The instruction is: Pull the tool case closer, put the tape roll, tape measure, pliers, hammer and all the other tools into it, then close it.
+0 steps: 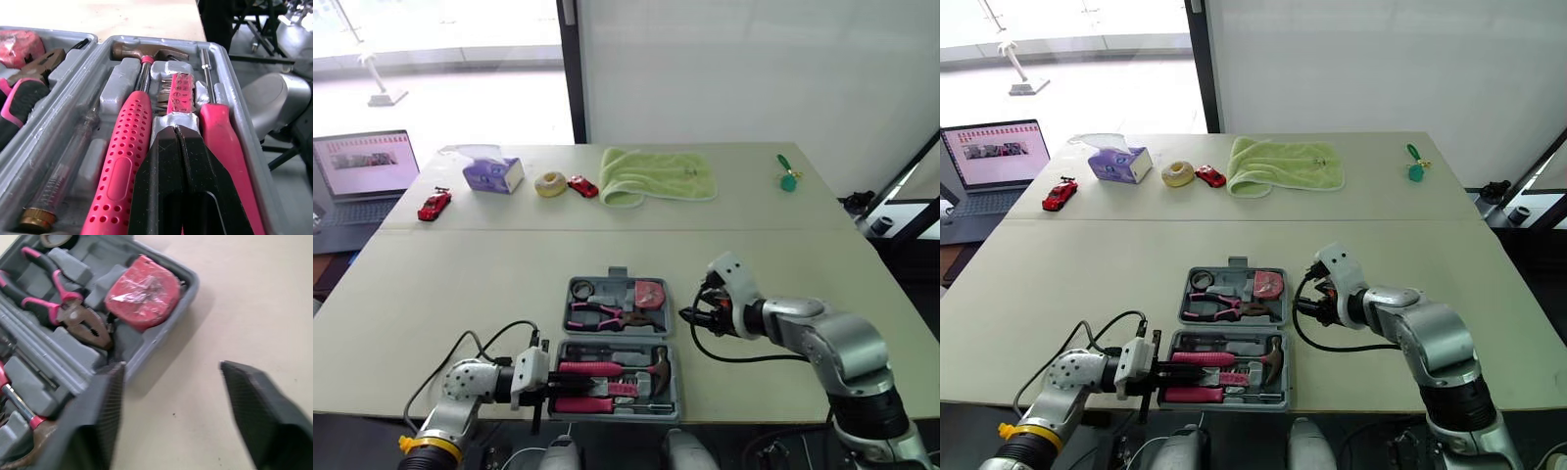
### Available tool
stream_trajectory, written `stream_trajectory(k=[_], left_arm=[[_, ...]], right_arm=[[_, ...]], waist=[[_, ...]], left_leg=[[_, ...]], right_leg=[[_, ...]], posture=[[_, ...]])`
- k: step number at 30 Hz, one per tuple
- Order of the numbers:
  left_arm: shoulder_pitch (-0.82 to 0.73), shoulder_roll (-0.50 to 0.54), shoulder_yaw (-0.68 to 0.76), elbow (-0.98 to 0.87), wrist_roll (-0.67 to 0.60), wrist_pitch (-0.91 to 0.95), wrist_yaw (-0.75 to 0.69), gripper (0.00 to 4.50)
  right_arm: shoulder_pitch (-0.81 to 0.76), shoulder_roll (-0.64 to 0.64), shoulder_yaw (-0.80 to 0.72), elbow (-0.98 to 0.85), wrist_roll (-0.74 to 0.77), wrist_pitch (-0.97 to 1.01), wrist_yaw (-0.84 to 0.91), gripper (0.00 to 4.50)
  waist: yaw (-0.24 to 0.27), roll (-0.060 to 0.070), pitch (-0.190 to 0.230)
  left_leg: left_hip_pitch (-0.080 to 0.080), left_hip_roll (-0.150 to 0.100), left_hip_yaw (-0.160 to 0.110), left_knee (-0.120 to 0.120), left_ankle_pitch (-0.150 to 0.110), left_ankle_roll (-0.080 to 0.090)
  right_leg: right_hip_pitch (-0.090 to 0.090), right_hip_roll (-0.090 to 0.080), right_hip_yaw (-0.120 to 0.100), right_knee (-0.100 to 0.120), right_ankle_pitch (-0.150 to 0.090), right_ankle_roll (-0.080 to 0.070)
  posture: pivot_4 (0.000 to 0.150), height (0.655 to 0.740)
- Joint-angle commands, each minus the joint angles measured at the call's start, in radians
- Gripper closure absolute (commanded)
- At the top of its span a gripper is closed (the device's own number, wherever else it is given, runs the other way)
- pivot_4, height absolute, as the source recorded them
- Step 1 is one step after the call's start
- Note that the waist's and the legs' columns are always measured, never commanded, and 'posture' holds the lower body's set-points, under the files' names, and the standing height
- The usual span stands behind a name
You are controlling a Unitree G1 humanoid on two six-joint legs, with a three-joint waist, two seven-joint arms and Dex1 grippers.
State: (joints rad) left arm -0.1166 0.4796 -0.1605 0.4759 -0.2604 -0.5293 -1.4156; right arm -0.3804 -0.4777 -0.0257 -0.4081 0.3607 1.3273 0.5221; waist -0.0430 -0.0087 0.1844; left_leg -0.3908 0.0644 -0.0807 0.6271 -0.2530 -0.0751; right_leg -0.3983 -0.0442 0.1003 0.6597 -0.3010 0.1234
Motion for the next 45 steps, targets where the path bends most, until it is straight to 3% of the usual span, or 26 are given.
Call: stream_trajectory(k=[1,13,23,35,45], left_arm=[[0.012,0.008,-0.033,0.090,0.069,0.003,0.019,4.50],[0.017,0.030,-0.057,0.005,0.058,0.069,0.034,4.50],[0.033,0.062,-0.053,-0.024,0.055,0.081,0.041,4.50],[0.054,0.078,-0.064,-0.058,0.064,0.077,0.057,4.50],[0.048,0.090,-0.073,-0.061,0.066,0.075,0.062,4.50]], right_arm=[[-0.053,0.072,-0.047,0.066,0.034,0.024,-0.031,0.03],[-0.180,0.151,0.003,0.464,-0.004,-0.172,-0.043,0.03],[-0.216,0.237,-0.022,0.653,0.042,-0.244,-0.007,0.03],[-0.262,0.330,-0.244,0.735,0.233,-0.199,0.025,0.03],[-0.270,0.324,-0.304,0.718,0.329,-0.155,0.039,0.03]], waist=[[-0.001,0.006,-0.004],[-0.003,0.013,-0.008],[-0.018,0.013,-0.008],[-0.028,0.013,-0.008],[-0.028,0.013,-0.008]], left_leg=[[0.000,0.000,0.000,0.000,0.000,0.000],[0.001,0.000,0.000,-0.001,0.000,0.000],[0.001,0.000,-0.001,-0.002,0.000,0.000],[0.003,0.000,-0.001,-0.006,0.000,0.000],[0.003,0.000,-0.001,-0.009,0.000,0.000]], right_leg=[[0.000,0.000,0.000,0.000,0.000,0.000],[0.001,0.000,0.000,-0.001,0.000,0.001],[0.001,0.001,0.000,-0.001,0.000,0.001],[0.001,0.001,0.000,-0.001,0.000,0.001],[-0.001,0.002,0.000,-0.001,0.000,0.001]], posture=[[0.150,0.7400],[0.150,0.7400],[0.150,0.7400],[0.150,0.7400],[0.150,0.7400]])
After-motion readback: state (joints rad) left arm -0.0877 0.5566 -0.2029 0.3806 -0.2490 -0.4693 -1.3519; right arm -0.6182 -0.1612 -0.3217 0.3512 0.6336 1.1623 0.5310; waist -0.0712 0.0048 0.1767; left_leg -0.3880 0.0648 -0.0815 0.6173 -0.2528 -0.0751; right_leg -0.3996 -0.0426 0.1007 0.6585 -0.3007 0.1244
